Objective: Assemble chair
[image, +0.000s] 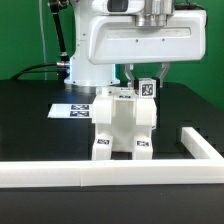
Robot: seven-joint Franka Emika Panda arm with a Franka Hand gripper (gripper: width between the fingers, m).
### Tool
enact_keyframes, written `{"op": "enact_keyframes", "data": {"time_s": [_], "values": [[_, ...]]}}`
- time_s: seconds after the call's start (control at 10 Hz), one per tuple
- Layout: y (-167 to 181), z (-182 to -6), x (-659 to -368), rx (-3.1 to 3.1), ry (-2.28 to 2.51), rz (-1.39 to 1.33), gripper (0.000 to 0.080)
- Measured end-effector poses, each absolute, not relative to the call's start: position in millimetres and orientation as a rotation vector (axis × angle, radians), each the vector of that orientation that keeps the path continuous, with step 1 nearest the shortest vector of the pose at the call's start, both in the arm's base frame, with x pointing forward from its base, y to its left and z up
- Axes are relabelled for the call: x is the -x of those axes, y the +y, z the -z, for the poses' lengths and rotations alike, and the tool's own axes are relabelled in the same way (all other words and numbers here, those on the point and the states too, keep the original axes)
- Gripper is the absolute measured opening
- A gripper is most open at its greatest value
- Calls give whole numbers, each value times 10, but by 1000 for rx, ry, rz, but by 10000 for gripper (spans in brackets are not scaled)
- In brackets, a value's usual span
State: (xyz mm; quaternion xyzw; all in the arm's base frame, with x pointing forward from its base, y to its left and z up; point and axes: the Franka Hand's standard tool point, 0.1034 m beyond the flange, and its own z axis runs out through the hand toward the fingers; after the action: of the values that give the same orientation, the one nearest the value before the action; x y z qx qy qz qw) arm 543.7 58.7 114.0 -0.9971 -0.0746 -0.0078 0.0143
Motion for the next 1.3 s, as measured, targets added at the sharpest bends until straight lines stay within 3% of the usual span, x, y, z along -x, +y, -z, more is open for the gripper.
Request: {"op": "enact_keyframes", "data": {"time_s": [0.2, 1.3], "values": [[587, -1140, -5437, 3107, -196, 24, 286], [563, -1131, -5447, 2877, 1166, -2, 288]]}}
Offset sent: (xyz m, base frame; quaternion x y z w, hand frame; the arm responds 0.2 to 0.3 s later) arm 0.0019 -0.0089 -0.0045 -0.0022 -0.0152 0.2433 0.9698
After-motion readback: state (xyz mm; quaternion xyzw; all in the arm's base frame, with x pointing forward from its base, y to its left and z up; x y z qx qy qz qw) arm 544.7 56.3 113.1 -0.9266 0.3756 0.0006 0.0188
